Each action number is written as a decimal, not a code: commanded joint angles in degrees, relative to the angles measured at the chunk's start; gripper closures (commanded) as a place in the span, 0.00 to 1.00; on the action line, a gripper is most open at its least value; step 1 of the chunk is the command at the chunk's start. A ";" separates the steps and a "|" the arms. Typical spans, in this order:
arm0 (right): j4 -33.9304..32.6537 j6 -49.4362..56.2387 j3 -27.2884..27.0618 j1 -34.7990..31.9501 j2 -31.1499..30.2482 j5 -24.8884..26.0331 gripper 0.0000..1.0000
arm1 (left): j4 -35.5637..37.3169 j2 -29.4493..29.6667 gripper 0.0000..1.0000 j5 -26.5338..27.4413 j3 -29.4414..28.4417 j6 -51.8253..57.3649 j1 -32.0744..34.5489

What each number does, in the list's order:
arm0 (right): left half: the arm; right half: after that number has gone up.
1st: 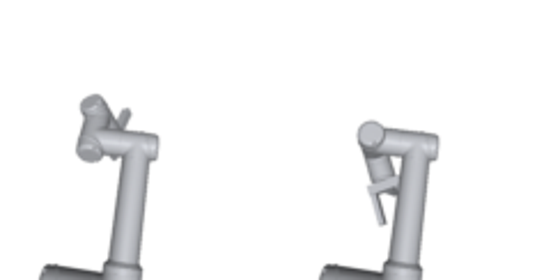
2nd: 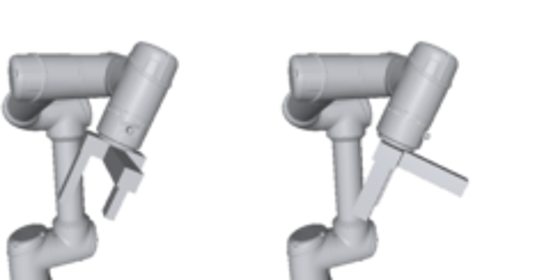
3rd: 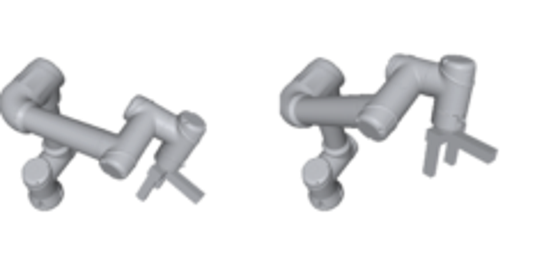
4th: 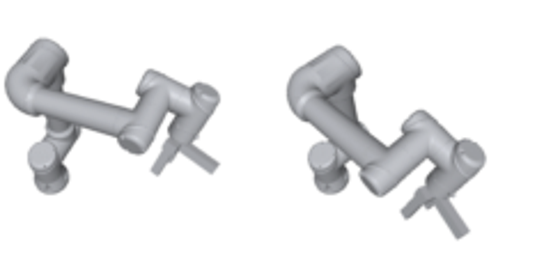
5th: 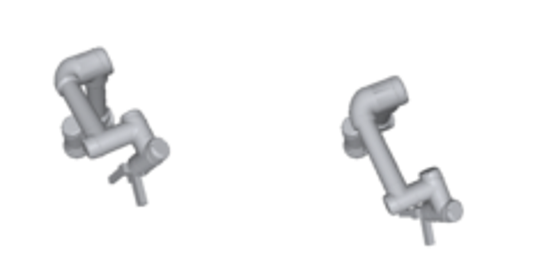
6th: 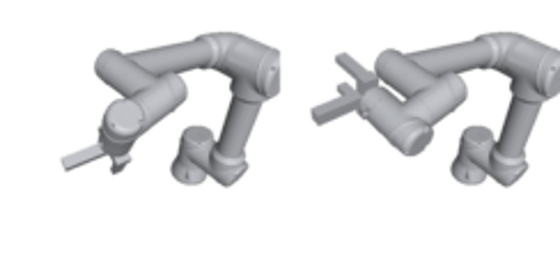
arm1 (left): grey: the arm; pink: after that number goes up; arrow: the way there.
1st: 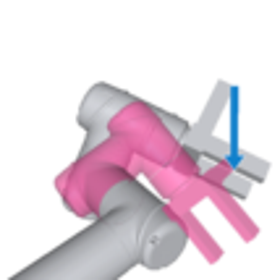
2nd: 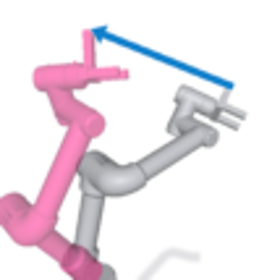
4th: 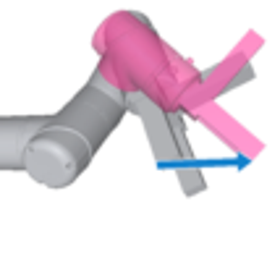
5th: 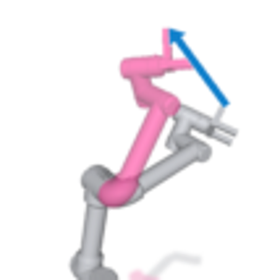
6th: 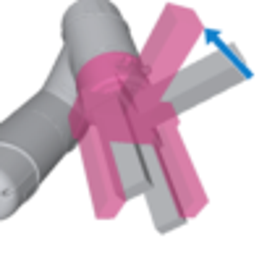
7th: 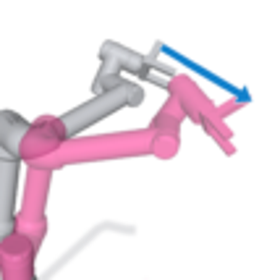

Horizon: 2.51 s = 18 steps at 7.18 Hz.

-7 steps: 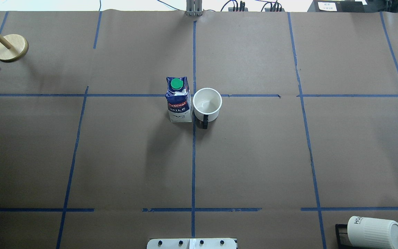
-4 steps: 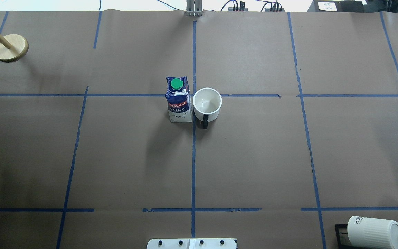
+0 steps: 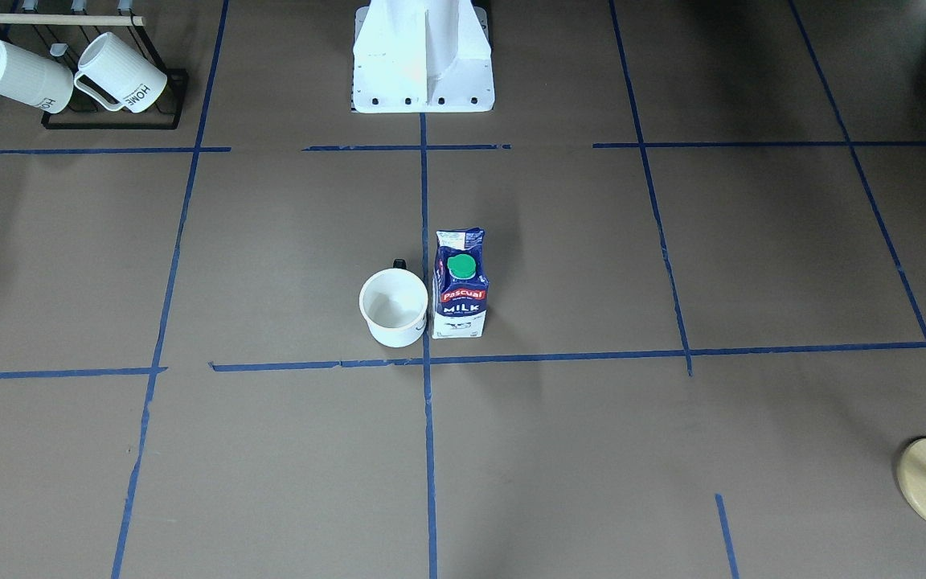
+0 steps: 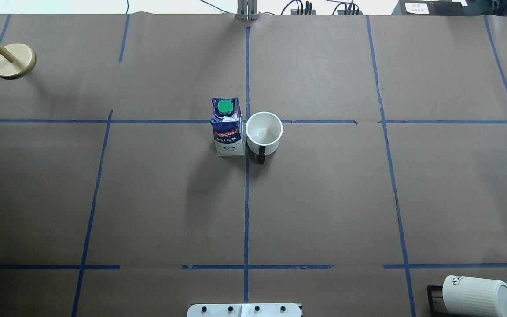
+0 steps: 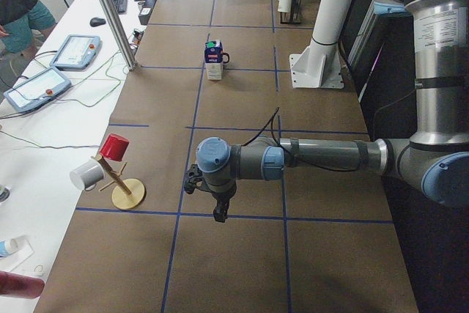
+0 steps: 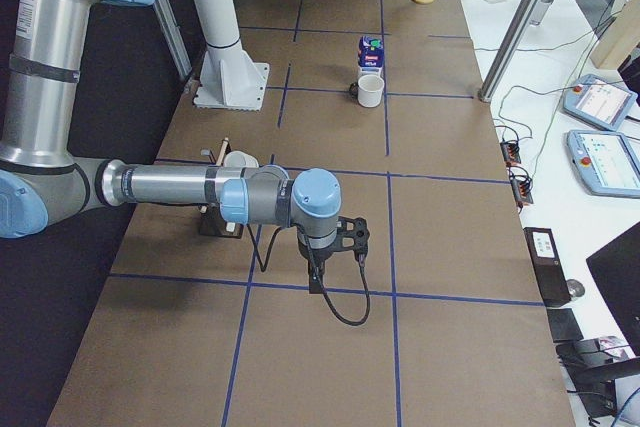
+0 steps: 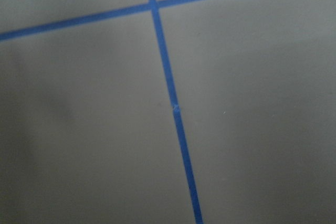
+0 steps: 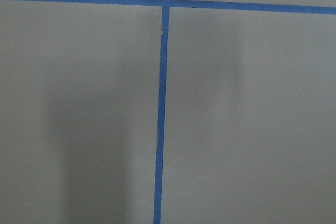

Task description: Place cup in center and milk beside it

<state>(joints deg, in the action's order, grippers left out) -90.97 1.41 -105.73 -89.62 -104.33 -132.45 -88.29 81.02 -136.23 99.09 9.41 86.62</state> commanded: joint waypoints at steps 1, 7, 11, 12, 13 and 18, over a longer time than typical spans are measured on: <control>0.09 0.00 0.00 -0.03 0.00 0.00 0.00 | 0.13 -0.07 0.00 2.00 0.85 -0.27 0.83; 0.09 -0.09 -0.09 0.32 0.00 -0.18 0.00 | 0.05 -0.25 0.00 2.19 1.55 -0.10 0.74; 0.09 -0.09 -0.09 0.76 0.00 -0.27 0.00 | 0.05 -0.25 0.00 2.11 1.64 -0.10 0.74; 0.09 -0.09 -0.09 0.85 0.00 -0.18 0.00 | 0.05 -0.25 0.00 2.11 1.72 -0.10 0.74; 0.09 -0.09 -0.09 1.02 0.00 -0.18 0.00 | 0.05 -0.25 0.00 2.11 1.73 -0.10 0.74; 0.09 -0.09 -0.17 1.47 0.00 -0.27 0.00 | 0.31 -0.25 0.00 2.11 1.64 -0.10 0.74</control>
